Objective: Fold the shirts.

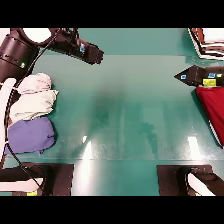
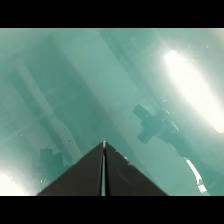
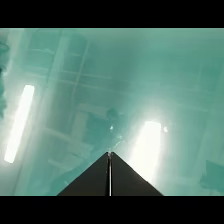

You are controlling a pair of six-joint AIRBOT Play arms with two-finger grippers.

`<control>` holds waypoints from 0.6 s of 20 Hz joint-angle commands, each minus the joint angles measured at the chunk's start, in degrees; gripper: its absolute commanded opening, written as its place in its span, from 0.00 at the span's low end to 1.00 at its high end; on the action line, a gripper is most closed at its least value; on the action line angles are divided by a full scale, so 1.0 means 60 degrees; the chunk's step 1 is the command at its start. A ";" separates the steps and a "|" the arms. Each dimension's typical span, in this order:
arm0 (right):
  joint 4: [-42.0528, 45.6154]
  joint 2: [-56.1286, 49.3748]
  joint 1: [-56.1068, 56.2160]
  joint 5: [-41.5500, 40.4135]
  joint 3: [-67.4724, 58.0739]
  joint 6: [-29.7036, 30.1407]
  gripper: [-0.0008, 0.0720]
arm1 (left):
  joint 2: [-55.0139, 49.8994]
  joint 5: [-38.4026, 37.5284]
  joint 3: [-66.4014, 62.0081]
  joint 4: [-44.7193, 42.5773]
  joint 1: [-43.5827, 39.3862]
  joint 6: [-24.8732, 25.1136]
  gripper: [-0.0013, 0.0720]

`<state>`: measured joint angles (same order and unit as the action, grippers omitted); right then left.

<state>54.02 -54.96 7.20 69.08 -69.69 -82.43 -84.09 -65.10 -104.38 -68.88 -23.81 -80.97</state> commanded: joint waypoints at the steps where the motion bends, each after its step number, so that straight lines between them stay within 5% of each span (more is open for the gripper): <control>1: -0.0007 0.0004 0.0018 0.0007 0.0004 -0.0007 0.03 | 0.0007 0.0000 -0.0011 -0.0004 -0.0004 0.0000 0.05; 12: -0.0007 0.0004 0.0018 0.0273 0.0004 -0.0007 0.03 | 0.0007 0.0000 -0.0011 -0.0004 -0.0004 0.0000 0.05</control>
<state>53.98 -54.96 7.25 69.73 -69.69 -82.46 -84.09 -65.10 -104.38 -68.88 -23.81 -80.97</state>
